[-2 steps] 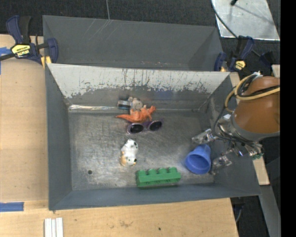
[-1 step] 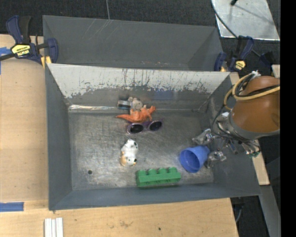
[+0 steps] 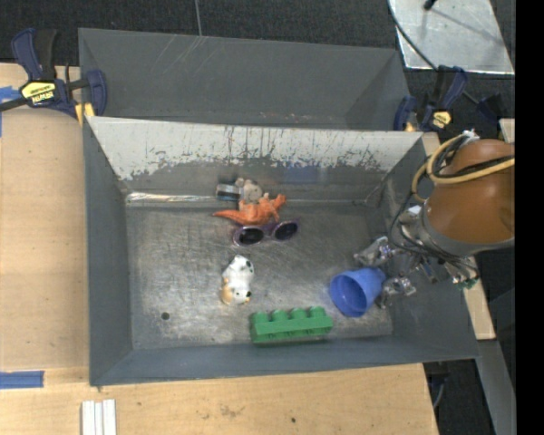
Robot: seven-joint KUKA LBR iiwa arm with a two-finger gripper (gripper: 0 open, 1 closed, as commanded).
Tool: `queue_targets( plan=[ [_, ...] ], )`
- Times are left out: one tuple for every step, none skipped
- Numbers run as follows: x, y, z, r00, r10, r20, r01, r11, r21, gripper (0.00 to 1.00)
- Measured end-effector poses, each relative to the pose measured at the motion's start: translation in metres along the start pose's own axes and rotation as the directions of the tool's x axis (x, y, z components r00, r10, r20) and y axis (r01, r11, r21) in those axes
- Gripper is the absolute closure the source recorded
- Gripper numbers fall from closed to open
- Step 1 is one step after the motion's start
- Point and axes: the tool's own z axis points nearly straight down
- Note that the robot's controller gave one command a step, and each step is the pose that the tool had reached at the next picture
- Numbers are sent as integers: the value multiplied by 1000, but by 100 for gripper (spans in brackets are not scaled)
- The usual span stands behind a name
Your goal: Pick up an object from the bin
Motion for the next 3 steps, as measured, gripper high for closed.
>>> queue_targets(
  plan=[
    [1,1,-5,1000,1,-8,-1,1000,-4,100],
    [3,2,-20,1000,-1,-24,0,1000,-11,100],
    [3,1,-41,1000,0,-28,0,1000,-12,100]
  ],
)
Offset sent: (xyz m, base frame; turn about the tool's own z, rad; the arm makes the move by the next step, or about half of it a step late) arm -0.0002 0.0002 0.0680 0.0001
